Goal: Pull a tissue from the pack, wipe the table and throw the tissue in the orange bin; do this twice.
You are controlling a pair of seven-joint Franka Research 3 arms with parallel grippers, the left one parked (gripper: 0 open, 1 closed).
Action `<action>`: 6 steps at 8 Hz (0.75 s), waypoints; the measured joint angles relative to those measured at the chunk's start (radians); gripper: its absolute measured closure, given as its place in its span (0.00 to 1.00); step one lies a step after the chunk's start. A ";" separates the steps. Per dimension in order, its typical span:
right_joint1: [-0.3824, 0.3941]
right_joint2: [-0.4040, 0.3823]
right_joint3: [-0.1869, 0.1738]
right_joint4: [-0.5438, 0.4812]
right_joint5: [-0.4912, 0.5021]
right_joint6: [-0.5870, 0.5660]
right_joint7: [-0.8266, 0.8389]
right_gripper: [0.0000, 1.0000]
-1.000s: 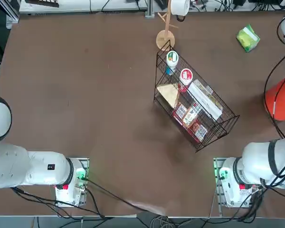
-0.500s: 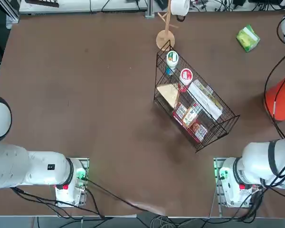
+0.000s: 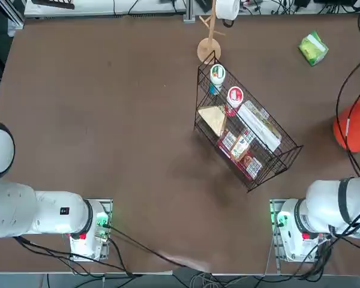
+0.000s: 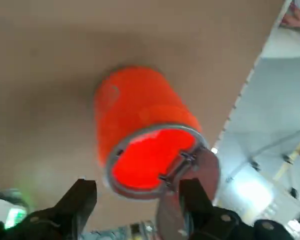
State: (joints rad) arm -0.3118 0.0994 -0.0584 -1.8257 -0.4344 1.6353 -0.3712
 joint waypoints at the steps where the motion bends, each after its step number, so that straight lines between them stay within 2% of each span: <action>1: 0.021 -0.014 0.009 0.059 0.081 -0.031 0.000 0.00; 3: 0.065 -0.020 0.015 0.145 0.223 -0.047 0.001 0.00; 6: 0.144 -0.020 0.017 0.247 0.371 -0.062 0.001 0.00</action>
State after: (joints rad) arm -0.1674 0.0798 -0.0410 -1.5788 -0.0632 1.5735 -0.3701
